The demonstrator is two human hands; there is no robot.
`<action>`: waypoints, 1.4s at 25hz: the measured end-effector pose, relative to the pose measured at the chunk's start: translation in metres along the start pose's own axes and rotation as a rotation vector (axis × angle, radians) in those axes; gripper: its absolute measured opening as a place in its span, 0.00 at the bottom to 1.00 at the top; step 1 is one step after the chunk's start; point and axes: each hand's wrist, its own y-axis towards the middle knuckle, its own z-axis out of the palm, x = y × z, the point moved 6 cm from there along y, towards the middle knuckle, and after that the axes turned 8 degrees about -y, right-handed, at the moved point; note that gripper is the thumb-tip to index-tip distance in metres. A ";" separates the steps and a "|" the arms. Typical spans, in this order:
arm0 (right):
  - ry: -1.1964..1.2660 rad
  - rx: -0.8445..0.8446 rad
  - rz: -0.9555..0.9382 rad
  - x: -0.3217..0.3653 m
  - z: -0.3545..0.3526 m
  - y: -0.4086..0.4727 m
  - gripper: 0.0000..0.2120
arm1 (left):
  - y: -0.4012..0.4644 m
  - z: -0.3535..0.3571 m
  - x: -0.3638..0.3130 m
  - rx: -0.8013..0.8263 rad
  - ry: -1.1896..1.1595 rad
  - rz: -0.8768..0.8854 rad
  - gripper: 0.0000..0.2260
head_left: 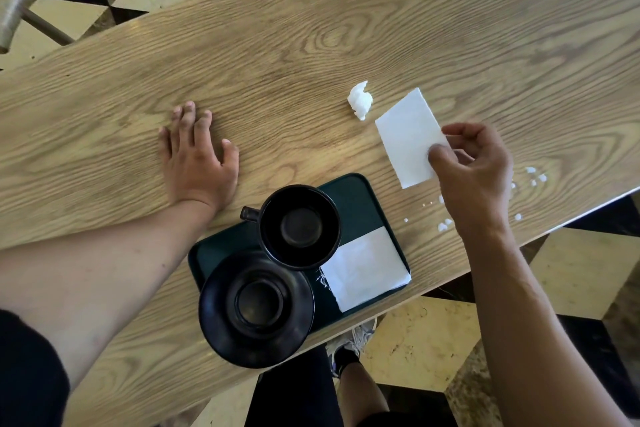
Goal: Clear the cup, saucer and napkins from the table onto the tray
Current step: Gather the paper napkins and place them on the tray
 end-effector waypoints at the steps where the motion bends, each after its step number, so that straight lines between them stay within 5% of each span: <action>1: 0.030 0.055 0.001 0.000 -0.001 -0.005 0.13 | 0.000 0.000 0.000 -0.002 0.002 0.000 0.28; 13: 0.447 0.485 0.154 -0.032 -0.014 -0.064 0.08 | -0.001 0.001 0.000 -0.017 -0.017 0.007 0.27; 17: 0.189 0.450 0.366 -0.070 -0.022 -0.067 0.08 | 0.000 0.000 0.000 -0.015 -0.029 0.005 0.27; 20: -0.147 0.368 0.295 -0.080 -0.029 -0.064 0.05 | 0.000 0.000 0.000 -0.020 -0.028 0.011 0.27; 27: -0.370 0.308 0.100 -0.058 -0.044 -0.058 0.12 | 0.000 0.002 0.001 -0.023 -0.033 0.018 0.27; 31: -0.155 0.314 0.042 -0.041 -0.056 -0.058 0.14 | 0.000 0.003 0.002 -0.023 -0.019 0.021 0.27; 33: 0.042 0.413 0.105 -0.038 -0.050 -0.063 0.12 | 0.001 0.003 0.002 -0.031 -0.023 0.030 0.26; 35: -0.024 0.551 0.156 -0.040 -0.033 -0.072 0.11 | 0.001 0.003 0.002 -0.034 -0.027 0.035 0.26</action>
